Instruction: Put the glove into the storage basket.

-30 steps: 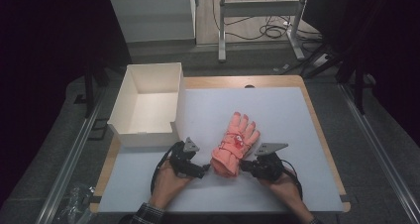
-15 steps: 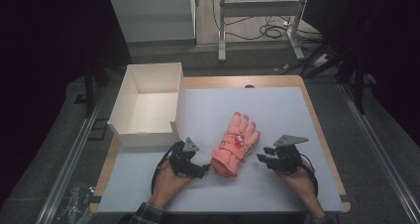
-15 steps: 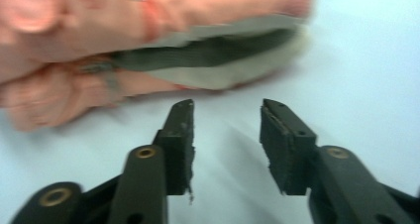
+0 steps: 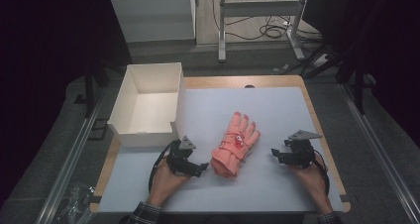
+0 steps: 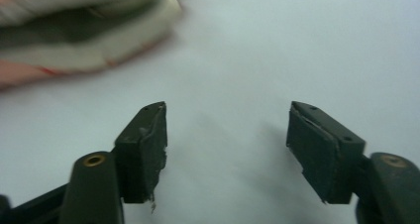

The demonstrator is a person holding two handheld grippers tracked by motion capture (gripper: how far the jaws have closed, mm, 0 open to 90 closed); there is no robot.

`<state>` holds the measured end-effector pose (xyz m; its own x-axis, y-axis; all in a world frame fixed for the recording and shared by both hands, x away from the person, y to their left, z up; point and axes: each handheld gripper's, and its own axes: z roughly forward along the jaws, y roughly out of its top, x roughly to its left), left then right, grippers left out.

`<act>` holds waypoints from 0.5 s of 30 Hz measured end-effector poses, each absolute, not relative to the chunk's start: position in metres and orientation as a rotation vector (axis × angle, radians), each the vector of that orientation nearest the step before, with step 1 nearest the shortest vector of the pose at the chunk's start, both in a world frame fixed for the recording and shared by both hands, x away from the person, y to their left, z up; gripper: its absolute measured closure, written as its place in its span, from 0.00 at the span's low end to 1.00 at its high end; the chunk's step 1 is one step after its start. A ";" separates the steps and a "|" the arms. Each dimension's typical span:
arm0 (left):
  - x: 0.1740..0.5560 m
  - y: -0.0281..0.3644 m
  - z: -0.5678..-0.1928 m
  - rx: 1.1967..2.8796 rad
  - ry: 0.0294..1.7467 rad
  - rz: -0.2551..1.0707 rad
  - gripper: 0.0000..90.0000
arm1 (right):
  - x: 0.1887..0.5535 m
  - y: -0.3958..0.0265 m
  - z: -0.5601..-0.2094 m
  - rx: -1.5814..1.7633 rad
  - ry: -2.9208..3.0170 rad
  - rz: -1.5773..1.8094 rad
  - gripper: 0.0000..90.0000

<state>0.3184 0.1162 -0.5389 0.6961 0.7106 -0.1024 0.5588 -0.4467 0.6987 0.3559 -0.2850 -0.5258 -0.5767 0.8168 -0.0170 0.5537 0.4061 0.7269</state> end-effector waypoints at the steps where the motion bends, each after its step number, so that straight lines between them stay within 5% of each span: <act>1: 0.318 0.117 -0.537 2.165 0.963 0.263 0.05 | 0.355 -0.285 -0.528 1.156 2.291 0.989 0.33; 15: 0.317 0.107 -0.499 2.152 0.953 0.251 0.05 | 0.354 -0.284 -0.530 1.134 2.296 0.980 0.30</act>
